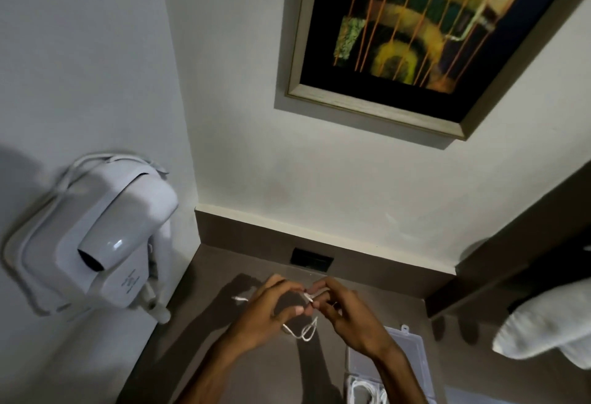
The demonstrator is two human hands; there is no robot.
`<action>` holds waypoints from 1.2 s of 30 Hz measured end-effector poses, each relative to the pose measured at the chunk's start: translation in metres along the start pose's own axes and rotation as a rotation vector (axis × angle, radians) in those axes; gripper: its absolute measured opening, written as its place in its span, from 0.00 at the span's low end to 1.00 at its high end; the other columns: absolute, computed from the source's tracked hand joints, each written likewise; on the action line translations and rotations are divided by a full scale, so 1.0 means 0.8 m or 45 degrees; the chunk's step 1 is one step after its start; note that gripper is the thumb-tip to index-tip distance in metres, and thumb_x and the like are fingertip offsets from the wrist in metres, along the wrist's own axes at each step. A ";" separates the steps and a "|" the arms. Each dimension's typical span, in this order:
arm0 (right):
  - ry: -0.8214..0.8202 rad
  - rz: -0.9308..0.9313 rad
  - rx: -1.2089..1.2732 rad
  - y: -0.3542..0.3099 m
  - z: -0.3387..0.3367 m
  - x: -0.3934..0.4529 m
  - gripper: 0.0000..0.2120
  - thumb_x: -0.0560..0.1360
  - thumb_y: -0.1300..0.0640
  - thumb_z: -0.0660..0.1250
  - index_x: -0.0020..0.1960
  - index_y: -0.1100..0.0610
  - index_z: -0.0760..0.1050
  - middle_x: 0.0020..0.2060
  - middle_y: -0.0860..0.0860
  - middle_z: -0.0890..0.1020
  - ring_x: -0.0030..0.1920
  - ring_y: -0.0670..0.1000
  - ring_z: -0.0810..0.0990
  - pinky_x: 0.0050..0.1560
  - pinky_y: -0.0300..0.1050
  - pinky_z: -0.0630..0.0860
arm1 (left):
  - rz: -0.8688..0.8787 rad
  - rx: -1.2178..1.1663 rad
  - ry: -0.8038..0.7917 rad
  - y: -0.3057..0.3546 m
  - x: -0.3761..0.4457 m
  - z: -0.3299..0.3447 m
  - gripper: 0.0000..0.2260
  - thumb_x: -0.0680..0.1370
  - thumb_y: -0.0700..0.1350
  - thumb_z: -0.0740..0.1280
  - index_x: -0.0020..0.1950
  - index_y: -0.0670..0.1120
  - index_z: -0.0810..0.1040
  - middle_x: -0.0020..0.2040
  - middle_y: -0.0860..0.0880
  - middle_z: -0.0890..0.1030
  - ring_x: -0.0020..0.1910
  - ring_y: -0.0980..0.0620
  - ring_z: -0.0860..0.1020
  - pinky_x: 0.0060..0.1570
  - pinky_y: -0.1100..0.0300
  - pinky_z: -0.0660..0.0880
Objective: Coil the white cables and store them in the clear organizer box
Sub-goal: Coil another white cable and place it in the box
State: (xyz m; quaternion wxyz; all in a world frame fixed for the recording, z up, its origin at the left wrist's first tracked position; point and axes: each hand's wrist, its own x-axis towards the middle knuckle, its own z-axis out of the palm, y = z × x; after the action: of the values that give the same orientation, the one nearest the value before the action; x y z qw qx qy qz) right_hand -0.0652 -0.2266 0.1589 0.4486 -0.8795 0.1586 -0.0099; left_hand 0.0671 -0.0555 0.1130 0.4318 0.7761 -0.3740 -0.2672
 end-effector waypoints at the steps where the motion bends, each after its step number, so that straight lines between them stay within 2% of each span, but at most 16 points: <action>1: 0.006 -0.033 0.003 -0.001 -0.012 -0.001 0.08 0.84 0.63 0.67 0.60 0.52 0.79 0.46 0.45 0.90 0.49 0.40 0.87 0.48 0.27 0.77 | 0.038 0.014 0.029 0.007 0.001 0.001 0.08 0.78 0.52 0.72 0.55 0.61 0.79 0.60 0.59 0.75 0.60 0.61 0.77 0.62 0.52 0.80; 2: 0.030 -0.071 -0.001 -0.002 -0.021 -0.001 0.07 0.84 0.63 0.67 0.58 0.54 0.79 0.45 0.43 0.89 0.48 0.39 0.86 0.48 0.27 0.77 | 0.062 -0.019 0.037 0.014 0.002 0.002 0.06 0.78 0.51 0.72 0.53 0.57 0.80 0.58 0.58 0.76 0.58 0.59 0.78 0.61 0.51 0.81; 4: 0.110 -0.134 0.002 -0.006 -0.036 0.000 0.08 0.84 0.64 0.66 0.56 0.53 0.81 0.44 0.38 0.87 0.47 0.39 0.86 0.47 0.26 0.76 | 0.079 -0.290 -0.016 0.034 -0.001 0.002 0.04 0.80 0.48 0.71 0.52 0.50 0.81 0.53 0.51 0.84 0.54 0.53 0.84 0.59 0.46 0.82; 6: 0.206 -0.155 0.025 -0.010 -0.042 0.003 0.08 0.85 0.62 0.67 0.55 0.50 0.83 0.46 0.37 0.87 0.48 0.42 0.86 0.46 0.33 0.80 | 0.058 -0.655 -0.063 0.052 -0.006 0.000 0.05 0.81 0.45 0.69 0.55 0.45 0.83 0.49 0.42 0.88 0.52 0.45 0.87 0.58 0.44 0.83; 8: 0.302 -0.151 0.120 -0.012 -0.043 0.006 0.09 0.84 0.61 0.68 0.55 0.49 0.84 0.50 0.40 0.87 0.50 0.47 0.86 0.47 0.42 0.84 | 0.007 -0.918 -0.126 0.063 -0.012 -0.002 0.08 0.82 0.43 0.69 0.59 0.43 0.83 0.49 0.39 0.88 0.52 0.39 0.87 0.56 0.47 0.84; 12: 0.457 -0.154 0.420 -0.015 -0.032 0.006 0.10 0.83 0.64 0.69 0.54 0.51 0.85 0.46 0.47 0.89 0.44 0.47 0.87 0.41 0.38 0.82 | -0.070 -1.268 -0.264 0.081 -0.017 -0.005 0.13 0.82 0.38 0.67 0.65 0.36 0.80 0.47 0.40 0.84 0.49 0.42 0.85 0.54 0.52 0.83; 15: 0.483 -0.112 0.684 -0.022 -0.025 0.000 0.09 0.82 0.62 0.70 0.51 0.50 0.86 0.45 0.50 0.90 0.42 0.42 0.85 0.39 0.36 0.80 | -0.091 -1.403 -0.375 0.100 -0.017 -0.011 0.15 0.82 0.38 0.65 0.69 0.36 0.77 0.48 0.41 0.84 0.51 0.42 0.85 0.55 0.52 0.82; 17: 0.487 -0.122 0.765 -0.024 -0.027 -0.003 0.08 0.80 0.61 0.70 0.51 0.51 0.86 0.46 0.51 0.90 0.45 0.44 0.87 0.43 0.36 0.82 | -0.076 -1.423 -0.455 0.110 -0.016 -0.011 0.16 0.83 0.36 0.63 0.70 0.36 0.75 0.54 0.35 0.84 0.56 0.37 0.83 0.60 0.48 0.80; 20: 0.469 -0.184 0.729 -0.023 -0.040 -0.005 0.13 0.82 0.67 0.70 0.51 0.50 0.87 0.47 0.53 0.90 0.50 0.50 0.89 0.51 0.38 0.84 | -0.056 -1.340 -0.371 0.121 -0.013 -0.006 0.14 0.84 0.35 0.59 0.67 0.34 0.77 0.60 0.29 0.82 0.62 0.32 0.81 0.65 0.45 0.78; 24: 0.451 -0.230 0.697 -0.027 -0.051 -0.004 0.14 0.82 0.68 0.69 0.52 0.50 0.88 0.49 0.51 0.91 0.52 0.50 0.89 0.54 0.37 0.84 | -0.039 -1.302 -0.259 0.131 -0.007 -0.006 0.15 0.84 0.42 0.61 0.62 0.35 0.81 0.58 0.32 0.84 0.58 0.36 0.84 0.58 0.52 0.82; 27: 0.475 -0.230 0.747 -0.031 -0.052 -0.002 0.14 0.81 0.68 0.70 0.52 0.50 0.87 0.48 0.52 0.91 0.51 0.51 0.90 0.53 0.38 0.84 | -0.009 -1.250 -0.329 0.131 -0.003 -0.010 0.15 0.83 0.41 0.63 0.65 0.36 0.80 0.62 0.33 0.83 0.62 0.36 0.82 0.60 0.54 0.81; 29: 0.512 -0.211 0.774 -0.032 -0.048 -0.001 0.16 0.80 0.69 0.70 0.50 0.48 0.88 0.45 0.51 0.90 0.49 0.47 0.89 0.51 0.37 0.84 | 0.025 -1.186 -0.384 0.130 -0.001 -0.016 0.16 0.82 0.43 0.66 0.67 0.38 0.80 0.63 0.35 0.83 0.64 0.36 0.81 0.62 0.55 0.79; 32: 0.546 -0.193 0.803 -0.034 -0.044 -0.001 0.15 0.78 0.68 0.73 0.48 0.49 0.88 0.43 0.50 0.90 0.45 0.45 0.88 0.47 0.37 0.83 | 0.054 -1.115 -0.438 0.129 0.002 -0.021 0.17 0.81 0.46 0.69 0.67 0.38 0.80 0.62 0.36 0.84 0.63 0.36 0.82 0.63 0.55 0.78; 36: 0.620 -0.231 0.734 -0.041 -0.049 0.002 0.11 0.77 0.66 0.75 0.48 0.50 0.88 0.44 0.51 0.90 0.46 0.49 0.88 0.48 0.40 0.84 | 0.057 -0.956 -0.378 0.131 0.005 -0.022 0.16 0.80 0.47 0.72 0.65 0.42 0.83 0.59 0.40 0.86 0.61 0.40 0.84 0.64 0.59 0.78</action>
State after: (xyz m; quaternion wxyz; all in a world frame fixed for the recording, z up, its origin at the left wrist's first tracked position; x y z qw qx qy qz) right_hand -0.0607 -0.2401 0.2083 0.6239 -0.6997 0.1728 -0.3022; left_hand 0.0458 -0.0873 0.2126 0.6324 0.5090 -0.3253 -0.4850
